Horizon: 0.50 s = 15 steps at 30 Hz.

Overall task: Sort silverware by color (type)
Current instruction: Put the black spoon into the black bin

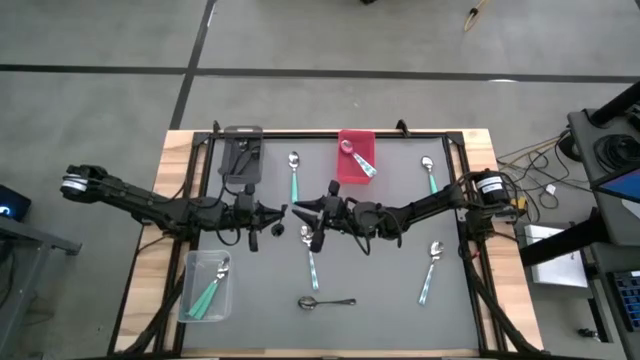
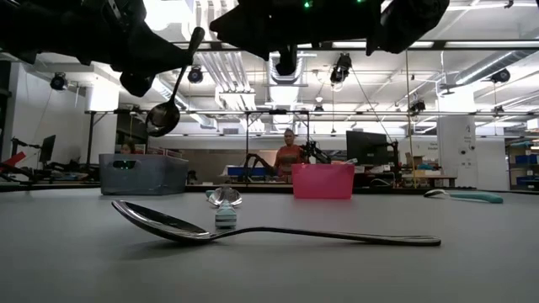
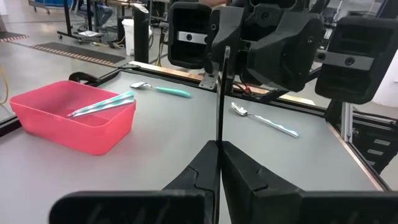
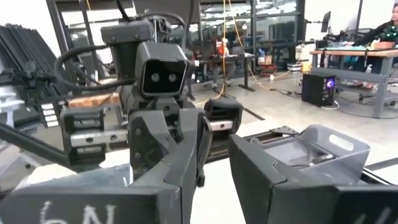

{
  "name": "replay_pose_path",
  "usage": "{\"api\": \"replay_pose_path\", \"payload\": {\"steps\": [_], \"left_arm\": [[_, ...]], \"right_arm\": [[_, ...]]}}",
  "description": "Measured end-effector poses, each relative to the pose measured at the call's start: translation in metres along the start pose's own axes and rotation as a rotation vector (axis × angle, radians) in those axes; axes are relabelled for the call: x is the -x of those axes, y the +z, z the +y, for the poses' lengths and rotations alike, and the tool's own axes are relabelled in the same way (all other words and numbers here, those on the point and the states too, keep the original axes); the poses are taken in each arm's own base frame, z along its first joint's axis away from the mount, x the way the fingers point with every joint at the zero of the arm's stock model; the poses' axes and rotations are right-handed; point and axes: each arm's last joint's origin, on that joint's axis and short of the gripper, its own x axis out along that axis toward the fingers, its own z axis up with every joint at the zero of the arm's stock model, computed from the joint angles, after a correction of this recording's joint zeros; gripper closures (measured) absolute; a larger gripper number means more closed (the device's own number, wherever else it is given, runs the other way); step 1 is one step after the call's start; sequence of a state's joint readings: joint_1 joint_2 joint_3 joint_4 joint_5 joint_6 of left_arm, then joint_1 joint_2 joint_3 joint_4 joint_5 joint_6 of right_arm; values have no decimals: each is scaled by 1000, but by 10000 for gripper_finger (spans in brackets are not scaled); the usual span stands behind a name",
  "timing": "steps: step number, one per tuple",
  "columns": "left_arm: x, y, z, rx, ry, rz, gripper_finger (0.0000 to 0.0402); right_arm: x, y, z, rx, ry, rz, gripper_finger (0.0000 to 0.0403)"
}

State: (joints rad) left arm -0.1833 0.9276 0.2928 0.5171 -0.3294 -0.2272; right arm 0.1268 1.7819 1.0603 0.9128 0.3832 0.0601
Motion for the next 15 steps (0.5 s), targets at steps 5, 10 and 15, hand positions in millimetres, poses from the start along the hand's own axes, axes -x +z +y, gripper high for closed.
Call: {"api": "replay_pose_path", "payload": {"steps": [5, 10, 15], "left_arm": [[0, 0, 0, 0, 0, 0, 402], [0, 0, 0, 4, -1, 1, 402], [-1, -2, -5, 10, -24, -2, 402]], "right_arm": [[1, 1, 0, -1, 2, 14, 287], [1, -2, 0, -37, 25, 36, 261], [-1, -14, 2, -57, 23, 69, 246]]}}
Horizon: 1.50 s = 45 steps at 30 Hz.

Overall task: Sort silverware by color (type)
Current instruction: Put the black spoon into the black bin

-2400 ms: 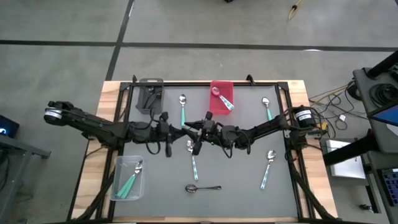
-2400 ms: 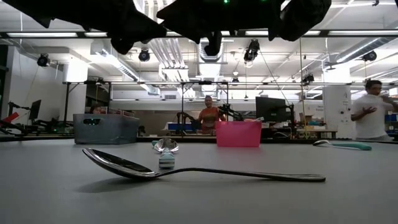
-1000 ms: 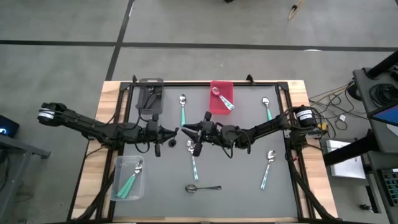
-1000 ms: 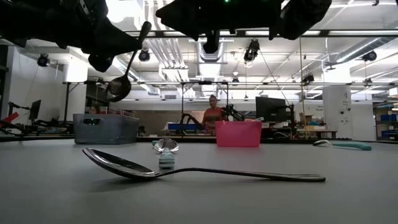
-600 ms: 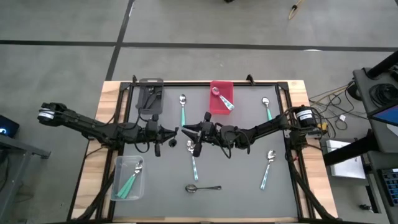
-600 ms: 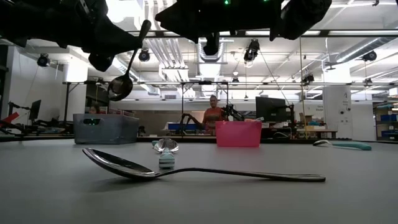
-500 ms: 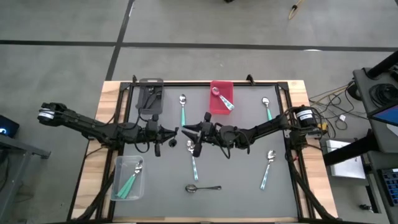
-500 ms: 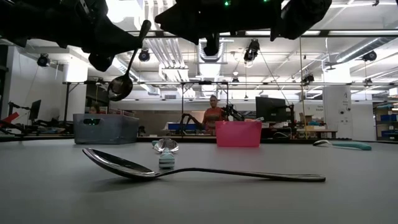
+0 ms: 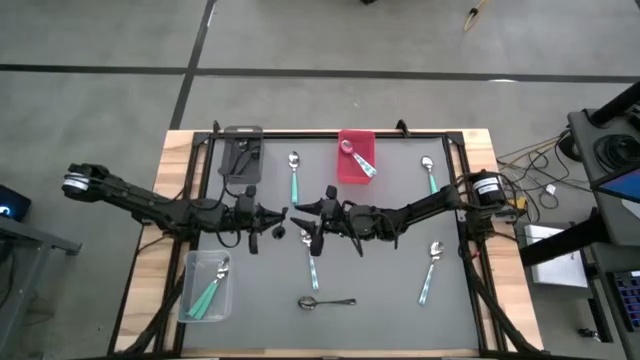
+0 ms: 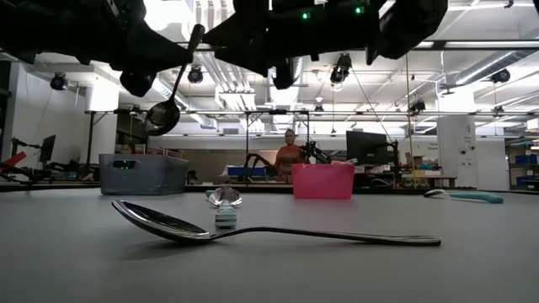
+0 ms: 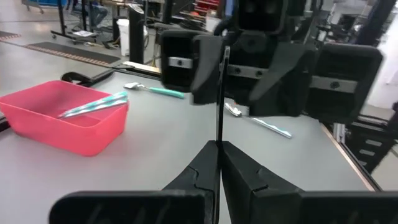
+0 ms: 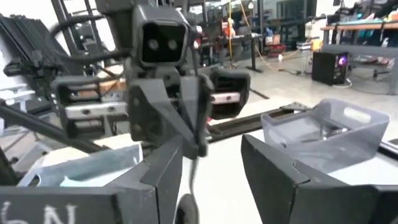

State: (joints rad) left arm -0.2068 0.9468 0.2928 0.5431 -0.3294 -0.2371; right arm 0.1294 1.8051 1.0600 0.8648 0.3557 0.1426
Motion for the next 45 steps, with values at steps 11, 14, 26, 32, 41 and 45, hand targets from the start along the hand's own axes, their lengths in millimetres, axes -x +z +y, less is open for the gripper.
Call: {"api": "replay_pose_path", "payload": {"steps": [11, 14, 26, 32, 41, 45], "left_arm": [[-12, -9, -15, 14, -67, -38, 402], [-15, -11, -16, 16, -69, -44, 402], [-25, -17, -19, 36, -79, -75, 402], [-28, -20, -20, 36, -106, -72, 402], [-30, -22, -21, 34, -110, -68, 402], [-31, -22, -21, 40, -114, -85, 402]], "right_arm": [[0, -4, 4, -73, 87, 16, 246], [0, -5, 7, -76, 103, 17, 247], [1, -5, 7, -75, 106, 17, 253], [1, -3, 8, -46, 108, 2, 253], [1, -3, 9, -11, 118, -7, 282], [1, -3, 9, -6, 124, -7, 329]]}}
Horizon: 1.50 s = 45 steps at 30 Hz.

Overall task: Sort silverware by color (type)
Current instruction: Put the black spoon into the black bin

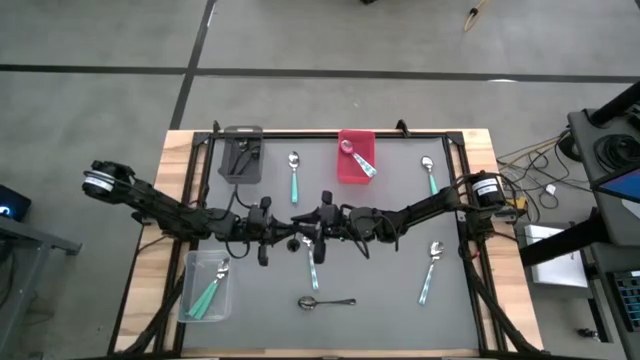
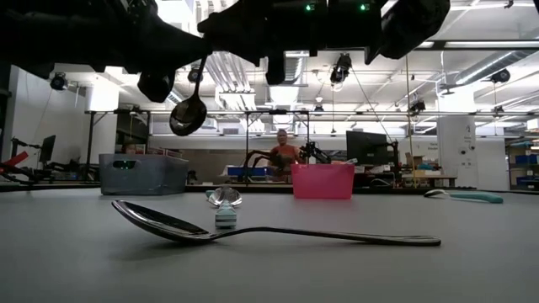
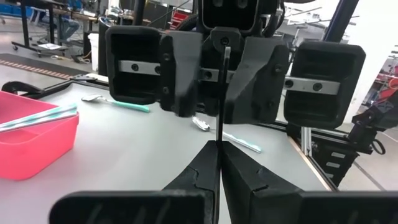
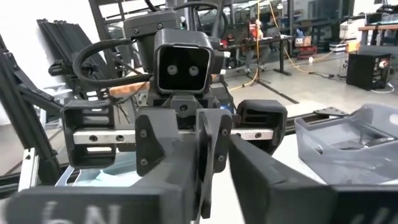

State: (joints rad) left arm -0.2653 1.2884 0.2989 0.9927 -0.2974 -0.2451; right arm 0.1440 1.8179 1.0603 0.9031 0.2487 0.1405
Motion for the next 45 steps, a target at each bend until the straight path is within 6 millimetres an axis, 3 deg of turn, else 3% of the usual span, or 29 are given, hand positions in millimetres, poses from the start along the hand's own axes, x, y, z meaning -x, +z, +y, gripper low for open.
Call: {"api": "replay_pose_path", "payload": {"steps": [4, 18, 23, 37, 45], "left_arm": [[0, 0, 0, 0, -2, -3, 402], [1, 7, -1, 14, -13, -44, 400], [3, 11, -1, 19, -10, -61, 372], [6, 17, -2, 22, -6, -89, 277], [14, 24, -1, -8, -4, -60, 262]], "right_arm": [[0, 0, 2, 18, 57, 7, 386], [4, 14, 3, 56, 92, -11, 394], [7, 22, 4, 63, 91, 11, 394], [9, 22, 9, 55, 95, 10, 394], [18, 6, 13, 66, 34, 68, 394]]}}
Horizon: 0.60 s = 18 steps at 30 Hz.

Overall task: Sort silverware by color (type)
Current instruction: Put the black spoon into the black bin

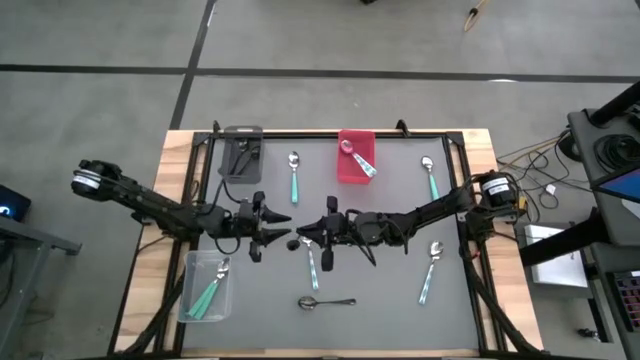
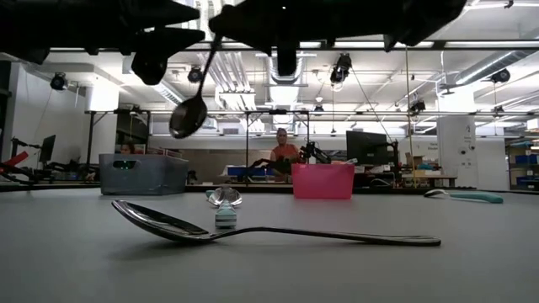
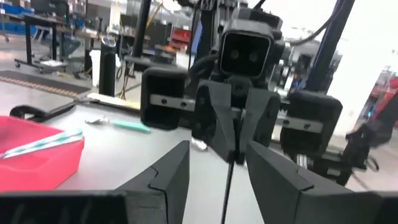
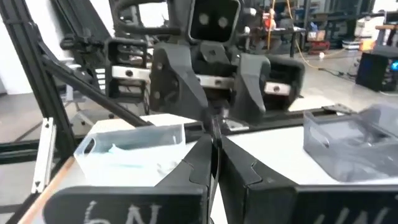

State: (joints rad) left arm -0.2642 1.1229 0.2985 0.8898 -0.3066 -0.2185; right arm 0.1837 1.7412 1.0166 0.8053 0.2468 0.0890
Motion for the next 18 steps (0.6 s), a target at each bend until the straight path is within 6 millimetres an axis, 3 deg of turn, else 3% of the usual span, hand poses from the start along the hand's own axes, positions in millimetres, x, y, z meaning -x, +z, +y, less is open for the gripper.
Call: {"api": "replay_pose_path", "payload": {"steps": [7, 18], "left_arm": [[11, 7, 2, -17, 11, 53, 261], [20, 11, 3, -60, 12, 84, 261]], "right_arm": [[12, -10, -7, -14, -105, 14, 394], [51, 15, -3, 28, -105, -284, 394]]}}
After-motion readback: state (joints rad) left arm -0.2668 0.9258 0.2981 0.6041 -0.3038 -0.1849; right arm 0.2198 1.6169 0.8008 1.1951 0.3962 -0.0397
